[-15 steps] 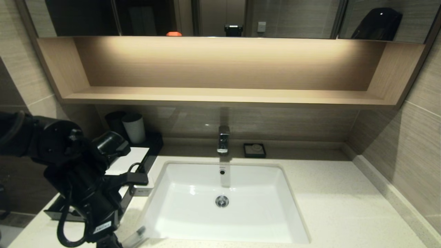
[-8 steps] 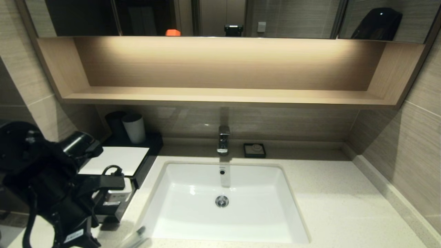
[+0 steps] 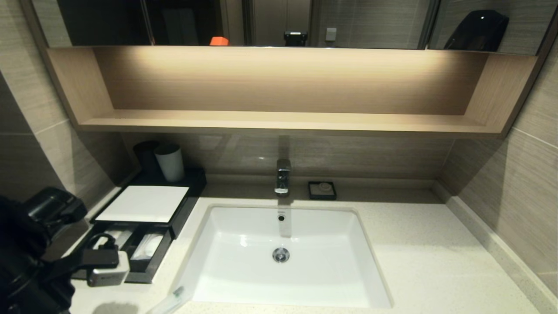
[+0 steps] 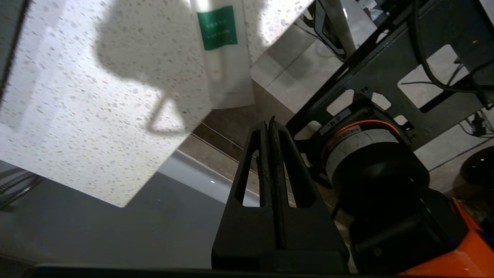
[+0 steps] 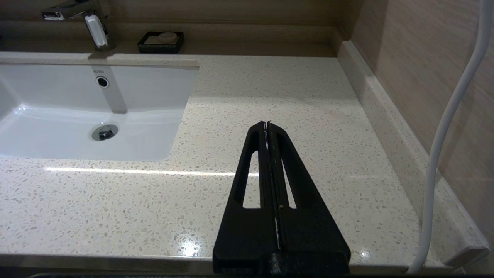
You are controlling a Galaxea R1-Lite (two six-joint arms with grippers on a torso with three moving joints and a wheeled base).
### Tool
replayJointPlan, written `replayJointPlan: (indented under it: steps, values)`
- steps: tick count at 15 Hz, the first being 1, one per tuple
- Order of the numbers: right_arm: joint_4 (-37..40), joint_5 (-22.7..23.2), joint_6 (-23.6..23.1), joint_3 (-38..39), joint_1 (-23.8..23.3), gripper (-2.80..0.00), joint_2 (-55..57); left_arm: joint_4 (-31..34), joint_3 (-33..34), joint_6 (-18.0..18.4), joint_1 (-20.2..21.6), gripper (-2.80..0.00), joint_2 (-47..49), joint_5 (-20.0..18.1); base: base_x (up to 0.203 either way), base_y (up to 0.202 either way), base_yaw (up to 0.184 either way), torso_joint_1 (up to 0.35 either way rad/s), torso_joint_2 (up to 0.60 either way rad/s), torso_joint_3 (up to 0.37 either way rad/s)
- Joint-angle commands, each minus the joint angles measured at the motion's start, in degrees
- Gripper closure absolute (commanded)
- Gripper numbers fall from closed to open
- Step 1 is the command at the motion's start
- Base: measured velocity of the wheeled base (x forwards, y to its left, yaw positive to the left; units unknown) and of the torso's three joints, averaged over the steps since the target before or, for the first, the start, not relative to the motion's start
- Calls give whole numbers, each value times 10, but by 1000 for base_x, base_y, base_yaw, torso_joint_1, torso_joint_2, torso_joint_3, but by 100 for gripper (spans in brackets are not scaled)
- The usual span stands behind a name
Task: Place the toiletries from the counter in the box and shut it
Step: Pick up the bathroom toiletry
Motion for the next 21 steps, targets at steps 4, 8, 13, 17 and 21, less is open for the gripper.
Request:
replayJointPlan:
  steps: [4, 8, 13, 17, 21]
  values:
    - [0, 0, 0, 0, 0, 0, 0, 18, 47, 4, 49, 0, -16, 24, 0, 0, 0, 0, 0, 0]
    - [0, 0, -1, 0, 0, 0, 0, 8, 63, 4, 55, 0, -6, 18, 0, 0, 0, 0, 0, 0]
    - [0, 0, 0, 0, 0, 0, 0, -113, 134, 5, 80, 0, -22, -33, 0, 0, 0, 0, 0, 0]
    - [0, 0, 0, 0, 0, 0, 0, -189, 192, 26, 101, 0, -49, -88, 0, 0, 0, 0, 0, 0]
    - [0, 0, 0, 0, 0, 0, 0, -244, 212, 35, 103, 0, -46, -97, 0, 0, 0, 0, 0, 0]
